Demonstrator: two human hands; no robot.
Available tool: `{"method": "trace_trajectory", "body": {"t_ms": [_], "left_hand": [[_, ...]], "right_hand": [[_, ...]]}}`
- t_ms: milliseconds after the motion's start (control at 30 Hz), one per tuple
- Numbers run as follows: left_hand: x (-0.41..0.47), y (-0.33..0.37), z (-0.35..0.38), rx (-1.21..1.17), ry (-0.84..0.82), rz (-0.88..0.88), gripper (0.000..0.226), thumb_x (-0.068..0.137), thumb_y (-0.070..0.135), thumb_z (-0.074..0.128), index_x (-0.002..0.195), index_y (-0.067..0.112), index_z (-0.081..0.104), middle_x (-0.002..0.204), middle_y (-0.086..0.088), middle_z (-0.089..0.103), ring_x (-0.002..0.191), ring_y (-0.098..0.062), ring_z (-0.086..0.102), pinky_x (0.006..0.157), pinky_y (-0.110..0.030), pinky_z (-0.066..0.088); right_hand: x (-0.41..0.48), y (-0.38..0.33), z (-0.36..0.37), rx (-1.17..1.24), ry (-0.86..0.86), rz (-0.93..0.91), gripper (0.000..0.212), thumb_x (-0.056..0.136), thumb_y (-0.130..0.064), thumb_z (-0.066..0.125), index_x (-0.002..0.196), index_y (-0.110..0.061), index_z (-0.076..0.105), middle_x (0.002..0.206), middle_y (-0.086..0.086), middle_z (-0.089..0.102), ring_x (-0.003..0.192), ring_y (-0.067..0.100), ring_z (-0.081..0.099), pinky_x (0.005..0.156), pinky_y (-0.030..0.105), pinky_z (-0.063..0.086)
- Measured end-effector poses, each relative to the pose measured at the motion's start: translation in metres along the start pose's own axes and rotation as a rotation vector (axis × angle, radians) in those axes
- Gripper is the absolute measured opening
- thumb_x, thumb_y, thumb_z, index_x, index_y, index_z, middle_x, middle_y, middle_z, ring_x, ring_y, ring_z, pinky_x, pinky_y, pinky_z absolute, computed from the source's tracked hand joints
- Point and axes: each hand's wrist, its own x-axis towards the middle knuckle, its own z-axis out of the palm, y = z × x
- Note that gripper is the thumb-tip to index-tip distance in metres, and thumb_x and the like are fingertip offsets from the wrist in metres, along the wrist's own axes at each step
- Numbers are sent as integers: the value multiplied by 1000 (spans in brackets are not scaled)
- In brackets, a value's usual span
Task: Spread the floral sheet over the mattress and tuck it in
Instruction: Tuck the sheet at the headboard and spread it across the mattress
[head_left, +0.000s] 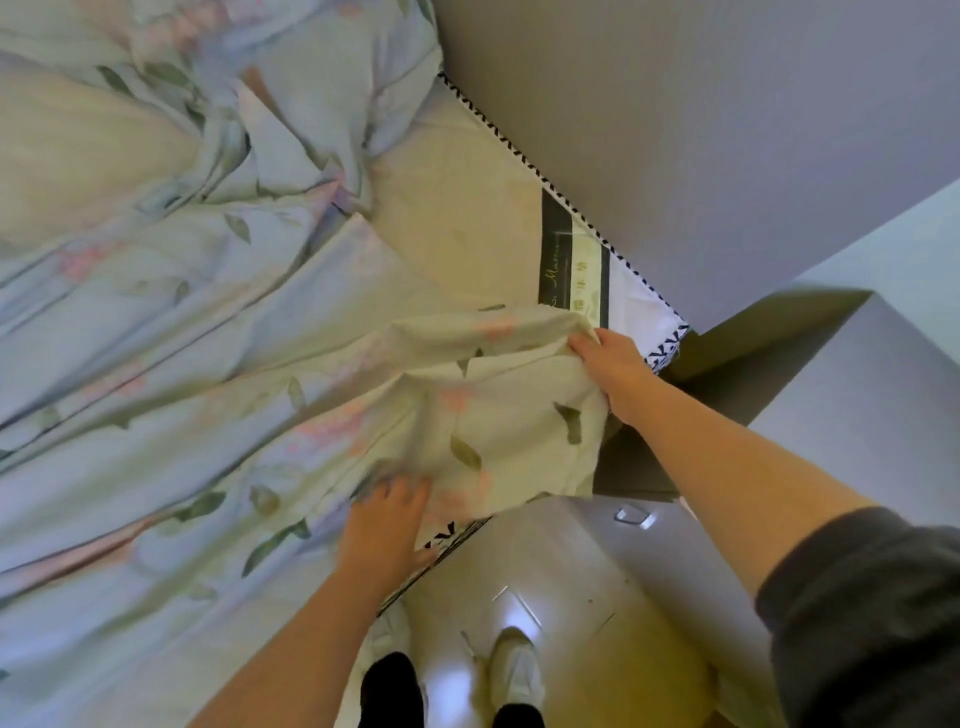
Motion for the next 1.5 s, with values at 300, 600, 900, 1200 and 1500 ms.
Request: {"method": "trace_trajectory", "body": {"t_ms": [300,600,900,1200,1500], "left_hand": [[7,16,-3,-10,130,-73,74,36,31,93,104,12,71,72,-9,69,54,-27,66,38,-31,50],[-7,28,-3,-260,120,15,17,79,1,62,91,10,55,73,-2,56,62,-28,59,50,-36,48],[-20,135,-8,-800,-277,58,11,99,22,41,100,14,50,97,-10,59,90,-26,55,68,-29,34],[-27,40,30,-31,134,-316,62,70,43,77,117,11,54,112,-12,56,97,-32,56,66,-39,46],[-9,32,53,-550,296,-279,13,87,7,57,93,18,55,90,-5,58,79,-28,55,58,-32,39]], "right_hand": [[31,27,-70,-419,193,-37,36,100,-30,42,69,-13,45,70,3,43,70,20,43,60,28,38],[43,27,-95,-537,269,-151,35,99,-26,40,67,-13,44,66,3,42,61,17,41,57,30,38],[26,50,-98,-770,231,-214,25,100,-27,39,85,-17,56,87,5,57,87,25,57,87,42,50],[13,99,-49,-1429,-36,-806,75,82,-44,66,144,-32,25,141,4,40,125,27,44,101,45,38],[44,107,-9,-1090,57,-541,37,93,-35,53,123,-17,42,115,9,54,98,28,57,83,44,51]]}}
